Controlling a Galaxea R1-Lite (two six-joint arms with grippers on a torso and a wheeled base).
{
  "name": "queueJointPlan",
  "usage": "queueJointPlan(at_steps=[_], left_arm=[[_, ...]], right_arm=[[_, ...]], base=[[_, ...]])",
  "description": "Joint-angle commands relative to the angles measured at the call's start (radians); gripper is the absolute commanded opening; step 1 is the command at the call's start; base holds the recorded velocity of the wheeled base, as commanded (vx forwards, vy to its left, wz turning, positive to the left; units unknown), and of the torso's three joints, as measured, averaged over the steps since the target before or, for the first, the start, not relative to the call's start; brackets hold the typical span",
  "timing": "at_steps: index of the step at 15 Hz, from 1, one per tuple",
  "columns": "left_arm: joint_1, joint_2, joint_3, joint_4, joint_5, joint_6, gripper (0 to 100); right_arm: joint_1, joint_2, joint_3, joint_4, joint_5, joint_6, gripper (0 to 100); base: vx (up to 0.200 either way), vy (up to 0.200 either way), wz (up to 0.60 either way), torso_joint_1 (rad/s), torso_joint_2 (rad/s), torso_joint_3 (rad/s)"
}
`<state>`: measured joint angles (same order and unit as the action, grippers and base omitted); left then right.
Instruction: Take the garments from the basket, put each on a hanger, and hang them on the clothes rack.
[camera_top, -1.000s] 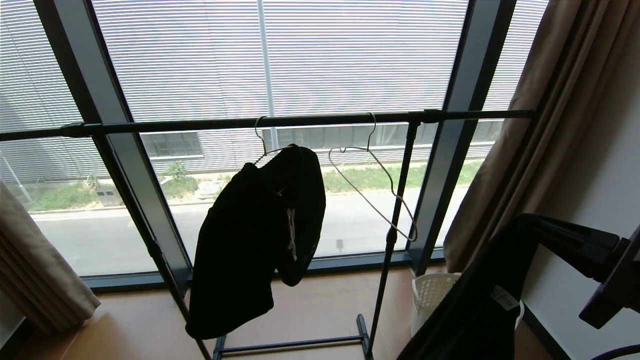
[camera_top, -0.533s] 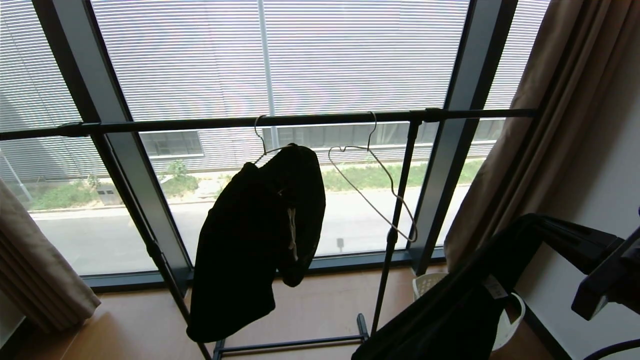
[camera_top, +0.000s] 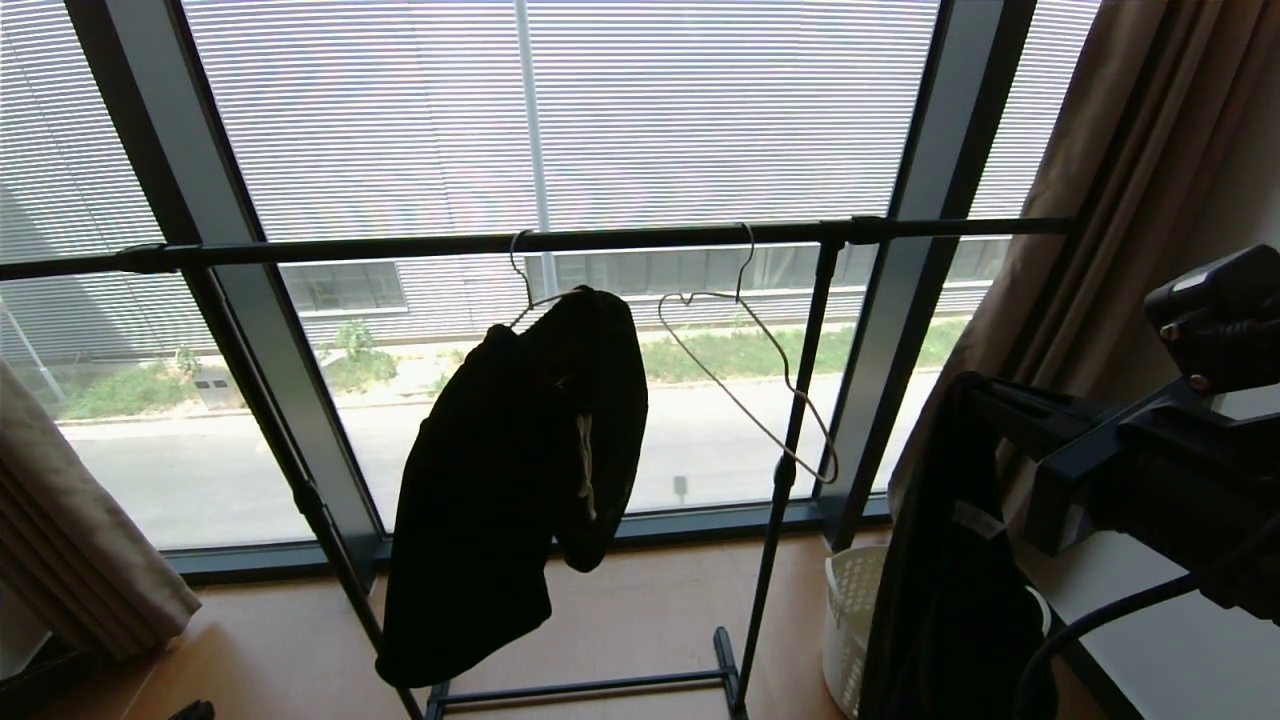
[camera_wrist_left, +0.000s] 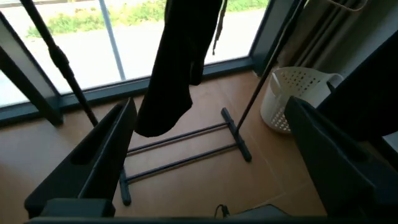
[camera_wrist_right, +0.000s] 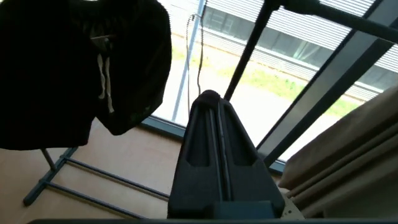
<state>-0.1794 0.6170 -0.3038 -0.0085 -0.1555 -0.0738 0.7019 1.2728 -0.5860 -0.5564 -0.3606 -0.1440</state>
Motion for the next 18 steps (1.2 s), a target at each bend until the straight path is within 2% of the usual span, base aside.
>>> queueJointPlan(at_steps=[1,4,6,7,8,12,18], left_arm=[[-0.295,0.434,-0.153,-0.110,0.031,-0.165,100],[-0.425,0.616,-0.175,-0.268,0.045,-0.182,100],[-0.463,0.787,-0.242,-0.275,0.097,-0.216,100],[-0.479,0.820,-0.267,-0.275,0.116,-0.225,100],[-0.509,0.871,-0.327,-0.275,0.119,-0.235,100],[-0.626,0.998,-0.459,-0.275,0.125,-0.235,100],[-0.666,1.152,-0.621,-0.275,0.119,-0.231,100]], right_arm=[[0.031,0.036,-0.008,0.001,0.037,0.006,0],[0.031,0.079,-0.055,0.006,0.037,0.004,0],[0.034,0.143,-0.118,0.010,-0.004,0.001,0],[0.042,0.162,-0.138,0.016,-0.029,-0.002,0],[0.082,0.194,-0.179,0.026,-0.052,-0.002,0],[0.143,0.252,-0.244,0.019,-0.066,0.000,0],[0.206,0.278,-0.275,0.024,-0.138,-0.002,0]], base=[[0.000,0.000,0.00,0.000,0.00,0.000],[0.000,0.000,0.00,0.000,0.00,0.000],[0.000,0.000,0.00,0.000,0.00,0.000],[0.000,0.000,0.00,0.000,0.00,0.000],[0.000,0.000,0.00,0.000,0.00,0.000],[0.000,0.000,0.00,0.000,0.00,0.000],[0.000,0.000,0.00,0.000,0.00,0.000]])
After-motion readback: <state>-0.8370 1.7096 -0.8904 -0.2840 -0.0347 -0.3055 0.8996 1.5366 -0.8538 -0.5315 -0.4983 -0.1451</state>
